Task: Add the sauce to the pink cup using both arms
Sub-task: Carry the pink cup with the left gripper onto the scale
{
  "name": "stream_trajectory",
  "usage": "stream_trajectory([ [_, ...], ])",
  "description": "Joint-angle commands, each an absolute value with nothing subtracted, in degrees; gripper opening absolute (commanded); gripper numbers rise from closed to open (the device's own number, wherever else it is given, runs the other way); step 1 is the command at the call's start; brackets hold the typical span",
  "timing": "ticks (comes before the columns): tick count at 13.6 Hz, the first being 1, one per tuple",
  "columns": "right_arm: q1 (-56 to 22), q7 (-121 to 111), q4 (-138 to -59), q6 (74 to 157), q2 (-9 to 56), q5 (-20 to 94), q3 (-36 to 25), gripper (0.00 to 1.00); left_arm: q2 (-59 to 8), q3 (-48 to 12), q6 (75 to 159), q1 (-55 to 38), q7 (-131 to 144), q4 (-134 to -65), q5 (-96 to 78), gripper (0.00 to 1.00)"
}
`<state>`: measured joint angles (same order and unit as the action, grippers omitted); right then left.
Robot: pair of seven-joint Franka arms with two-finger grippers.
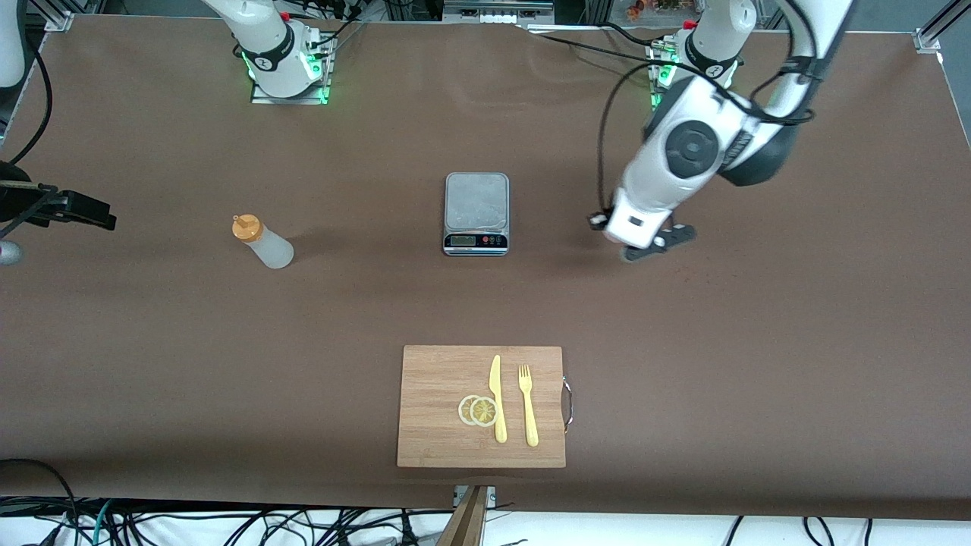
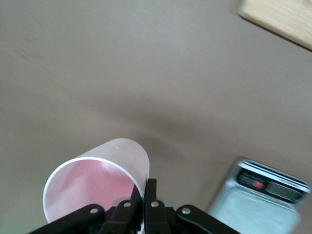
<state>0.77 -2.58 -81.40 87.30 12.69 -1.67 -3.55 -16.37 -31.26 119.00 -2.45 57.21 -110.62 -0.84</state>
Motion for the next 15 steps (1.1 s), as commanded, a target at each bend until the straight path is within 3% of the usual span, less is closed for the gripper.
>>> stream_trajectory([
  [1, 1.23, -2.55, -81.30, 85.96, 12.48, -1.14, -3.43, 1.00, -23.62, -30.94, 120.75, -11.74, 70.35, -103.90, -0.36, 0.00],
  [6, 2.11, -3.95, -81.30, 83.77, 12.83, -1.49, -3.52, 1.00, -34.70, -30.94, 120.94, -24.33, 90.50, -92.92, 10.18, 0.00],
  [9, 3.86, -12.62, -81.39, 83.58, 13.71, -1.58, -3.52, 1.00, -37.61, -30.07, 120.94, -27.06, 93.42, -89.31, 11.07, 0.00],
  [13, 6.77, -28.97, -81.39, 84.20, 16.26, -0.53, -3.52, 1.00, -39.19, -22.95, 121.20, -34.00, 94.66, -87.29, 10.99, 0.00],
  [15, 6.68, -34.16, -81.47, 84.46, 17.22, -0.09, -3.43, 1.00, -40.42, -22.68, 121.11, -34.45, 94.75, -85.61, 10.90, 0.00],
])
